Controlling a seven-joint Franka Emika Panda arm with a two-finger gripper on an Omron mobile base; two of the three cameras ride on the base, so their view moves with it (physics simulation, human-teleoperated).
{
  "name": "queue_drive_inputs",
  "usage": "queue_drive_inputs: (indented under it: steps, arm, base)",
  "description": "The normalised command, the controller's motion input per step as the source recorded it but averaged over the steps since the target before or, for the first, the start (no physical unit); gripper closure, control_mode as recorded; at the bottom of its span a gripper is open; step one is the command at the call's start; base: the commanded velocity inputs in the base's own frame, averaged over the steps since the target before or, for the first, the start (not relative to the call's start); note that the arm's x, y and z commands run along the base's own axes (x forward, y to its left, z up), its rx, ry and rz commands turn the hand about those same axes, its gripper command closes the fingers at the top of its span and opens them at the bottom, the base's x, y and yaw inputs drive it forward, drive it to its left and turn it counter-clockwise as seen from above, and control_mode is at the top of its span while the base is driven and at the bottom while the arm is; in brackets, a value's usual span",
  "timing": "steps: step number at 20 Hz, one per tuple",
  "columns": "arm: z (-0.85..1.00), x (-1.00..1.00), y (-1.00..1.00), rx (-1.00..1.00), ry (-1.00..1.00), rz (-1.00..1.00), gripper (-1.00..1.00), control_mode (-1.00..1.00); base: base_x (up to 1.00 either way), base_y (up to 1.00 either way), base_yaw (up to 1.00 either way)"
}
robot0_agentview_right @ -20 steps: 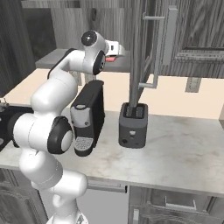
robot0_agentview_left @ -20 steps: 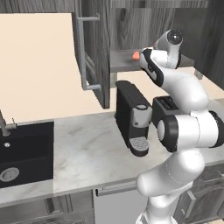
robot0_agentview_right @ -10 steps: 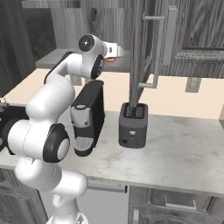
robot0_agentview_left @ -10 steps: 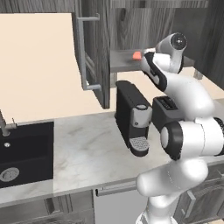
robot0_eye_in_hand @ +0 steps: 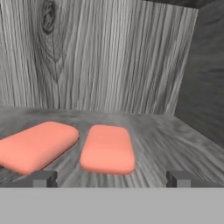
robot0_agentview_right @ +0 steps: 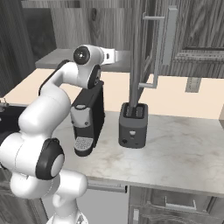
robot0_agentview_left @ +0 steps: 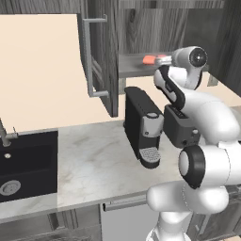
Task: Pick up the bar soap and bar soap from the sink, and place them back in the cabinet, and close the cabinet doors.
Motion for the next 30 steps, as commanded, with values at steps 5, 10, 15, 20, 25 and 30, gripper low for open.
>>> queue_drive_inputs:
  steps: [5,10,15,20,25,30]
  arm:
    - [0.23,-0.22,0.00,0.00,-0.05,0.00,-1.00,-1.00]
    - [0.22,-0.18,0.00,0.00,-0.02,0.00,-1.00,-1.00]
    - [0.04,-0.20,-0.03,0.00,-0.05,0.00,-1.00,-1.00]
    - [0.00,-0.26,-0.04,0.00,-0.05,0.00,-1.00,-1.00]
    - [0.00,-0.29,-0.07,0.00,-0.04,0.00,-1.00,-1.00]
    - [0.00,-0.22,-0.13,0.00,-0.09,0.00,-1.00,-1.00]
  base:
    - [0.00,0.00,0.00]
    - [0.00,0.00,0.00]
    - [0.00,0.00,0.00]
    - [0.00,0.00,0.00]
    - [0.00,0.00,0.00]
    - [0.00,0.00,0.00]
